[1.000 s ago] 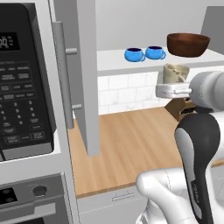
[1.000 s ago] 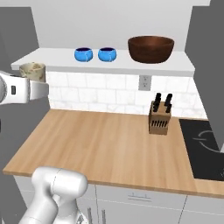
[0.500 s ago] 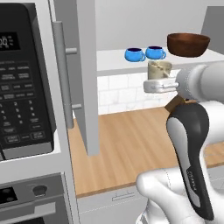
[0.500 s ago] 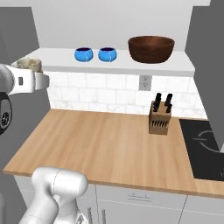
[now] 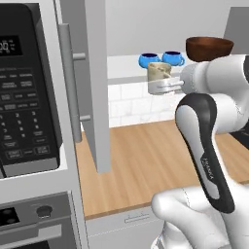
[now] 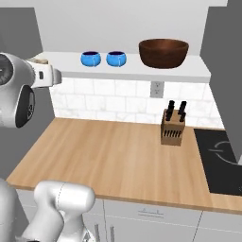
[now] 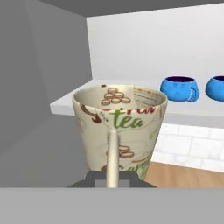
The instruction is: Gather all objects into one cabinet and sort the glasses and bowls to opposite sides.
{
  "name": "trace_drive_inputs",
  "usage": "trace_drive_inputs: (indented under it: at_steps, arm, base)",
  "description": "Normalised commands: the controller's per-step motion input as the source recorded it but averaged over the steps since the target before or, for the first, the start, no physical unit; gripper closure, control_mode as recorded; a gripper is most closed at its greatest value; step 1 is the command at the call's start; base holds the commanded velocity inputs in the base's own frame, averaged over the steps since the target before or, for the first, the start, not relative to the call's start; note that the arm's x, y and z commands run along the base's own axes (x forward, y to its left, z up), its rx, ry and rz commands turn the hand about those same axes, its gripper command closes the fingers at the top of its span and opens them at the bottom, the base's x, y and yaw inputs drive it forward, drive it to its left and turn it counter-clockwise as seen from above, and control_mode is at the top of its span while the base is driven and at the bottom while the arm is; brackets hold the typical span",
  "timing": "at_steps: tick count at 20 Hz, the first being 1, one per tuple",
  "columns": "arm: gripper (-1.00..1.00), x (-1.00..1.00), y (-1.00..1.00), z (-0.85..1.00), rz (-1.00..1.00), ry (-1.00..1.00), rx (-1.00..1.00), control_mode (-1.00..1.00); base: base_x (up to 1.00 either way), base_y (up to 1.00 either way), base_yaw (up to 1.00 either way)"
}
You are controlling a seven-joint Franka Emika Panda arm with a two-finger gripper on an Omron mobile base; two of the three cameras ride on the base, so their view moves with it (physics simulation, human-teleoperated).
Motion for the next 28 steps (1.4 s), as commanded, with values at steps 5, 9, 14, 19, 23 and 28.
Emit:
trace_drive_inputs:
  at_steps: [5, 9, 14, 19, 23, 28]
  arm:
    - [1.00, 0.70, 0.36, 0.00, 0.01, 0.03, 0.00, -1.00]
    - [1.00, 0.43, 0.32, 0.00, 0.00, 0.00, 0.00, -1.00]
    - [1.00, 0.38, 0.32, 0.00, 0.00, 0.00, 0.00, -1.00]
    - [1.00, 0.77, 0.20, 0.00, 0.00, 0.00, 0.00, -1.00]
    - [1.00, 0.50, 0.34, 0.00, 0.00, 0.00, 0.00, -1.00]
    - [1.00, 0.32, 0.57, 0.00, 0.00, 0.00, 0.00, -1.00]
  base:
    - [0.00, 0.00, 0.00]
    - [0.00, 0.00, 0.00]
    - [0.00, 0.00, 0.00]
    - [0.00, 0.00, 0.00]
    - [0.00, 0.00, 0.00]
    - [0.00, 0.00, 0.00]
